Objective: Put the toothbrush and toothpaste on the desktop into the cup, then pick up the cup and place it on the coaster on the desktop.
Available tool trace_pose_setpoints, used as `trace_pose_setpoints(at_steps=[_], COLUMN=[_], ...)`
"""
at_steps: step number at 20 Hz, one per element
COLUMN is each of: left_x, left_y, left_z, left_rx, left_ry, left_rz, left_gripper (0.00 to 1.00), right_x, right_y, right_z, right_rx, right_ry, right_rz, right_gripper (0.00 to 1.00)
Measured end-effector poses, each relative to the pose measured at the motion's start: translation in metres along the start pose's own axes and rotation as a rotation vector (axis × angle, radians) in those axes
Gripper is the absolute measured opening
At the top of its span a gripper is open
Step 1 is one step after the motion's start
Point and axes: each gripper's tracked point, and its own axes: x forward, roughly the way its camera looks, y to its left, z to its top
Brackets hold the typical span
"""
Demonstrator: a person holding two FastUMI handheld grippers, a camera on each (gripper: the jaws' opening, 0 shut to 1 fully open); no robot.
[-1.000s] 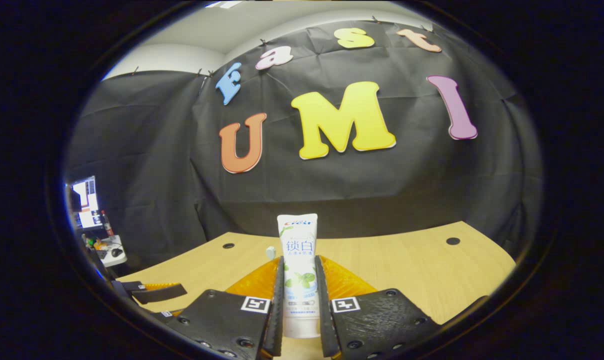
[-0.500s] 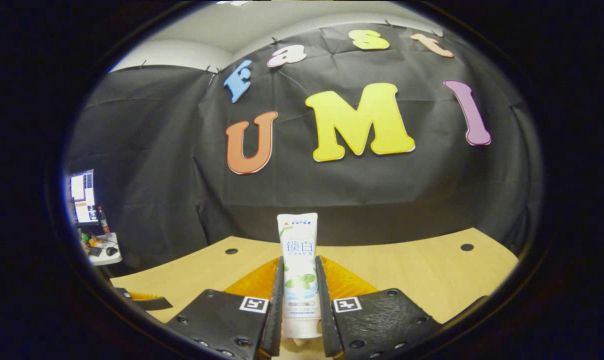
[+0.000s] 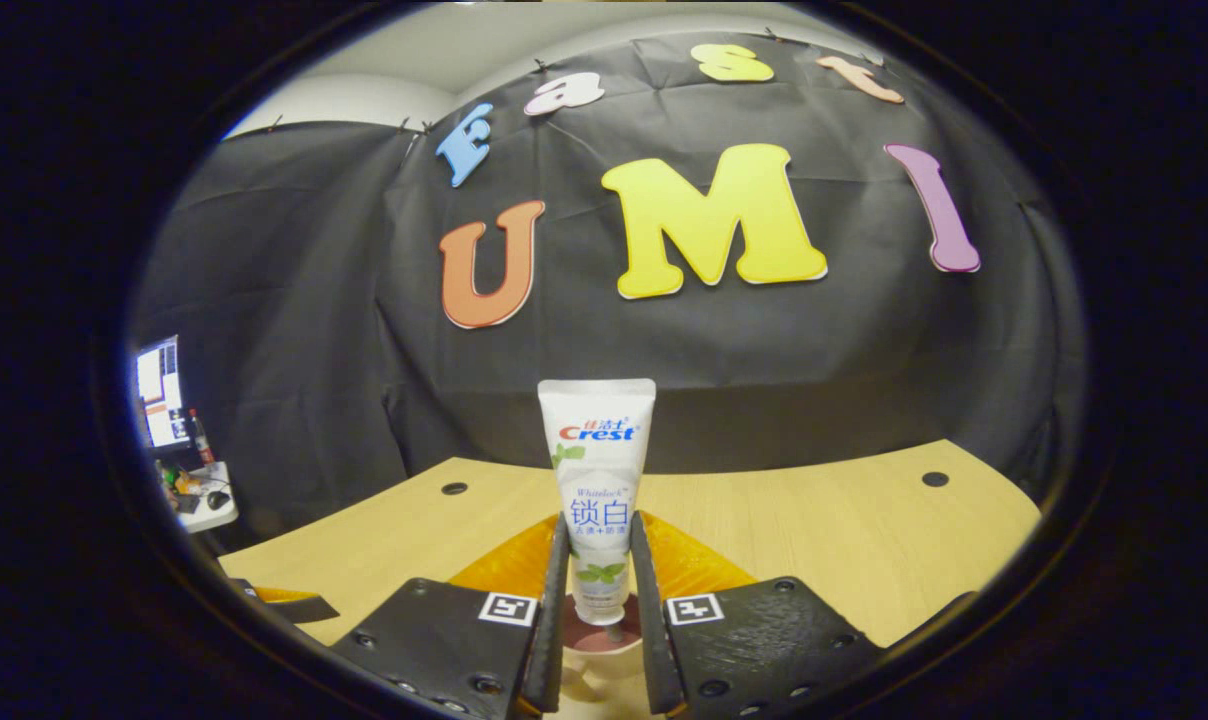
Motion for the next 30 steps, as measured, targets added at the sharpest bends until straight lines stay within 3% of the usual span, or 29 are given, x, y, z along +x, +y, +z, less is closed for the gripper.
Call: trace_pose_setpoints(at_steps=[4,8,11,17,24,25,26,30], left_x=[0.0,0.003,0.004,0.009,0.014,0.015,0.018,0.024], left_y=[-0.002,-0.004,-0.012,-0.037,-0.078,-0.083,-0.088,-0.105], left_z=[-0.004,-0.003,0.001,0.01,0.02,0.021,0.02,0.027], left_rx=[0.0,0.01,0.022,0.047,0.076,0.077,0.078,0.119], left_ry=[0.013,0.02,0.017,0.016,0.031,0.039,0.05,0.065], left_rz=[-0.002,0.006,0.002,-0.019,-0.053,-0.056,-0.056,-0.04], left_gripper=[1.0,1.0,1.0,0.99,0.99,0.92,0.99,0.99], right_x=[-0.004,-0.025,-0.046,-0.095,-0.16,-0.168,-0.178,-0.214], right_y=[0.0,0.001,-0.002,-0.028,-0.075,-0.083,-0.09,-0.123], right_z=[0.0,0.019,0.03,0.05,0.058,0.059,0.059,0.067], right_rx=[0.001,-0.032,-0.043,-0.071,-0.098,-0.099,-0.101,-0.114], right_ry=[0.002,-0.058,-0.088,-0.152,-0.213,-0.217,-0.222,-0.269], right_rz=[0.012,0.012,0.018,0.001,-0.038,-0.046,-0.057,-0.11], right_gripper=[0.37,0.52,0.71,0.88,0.93,0.93,0.93,0.94])
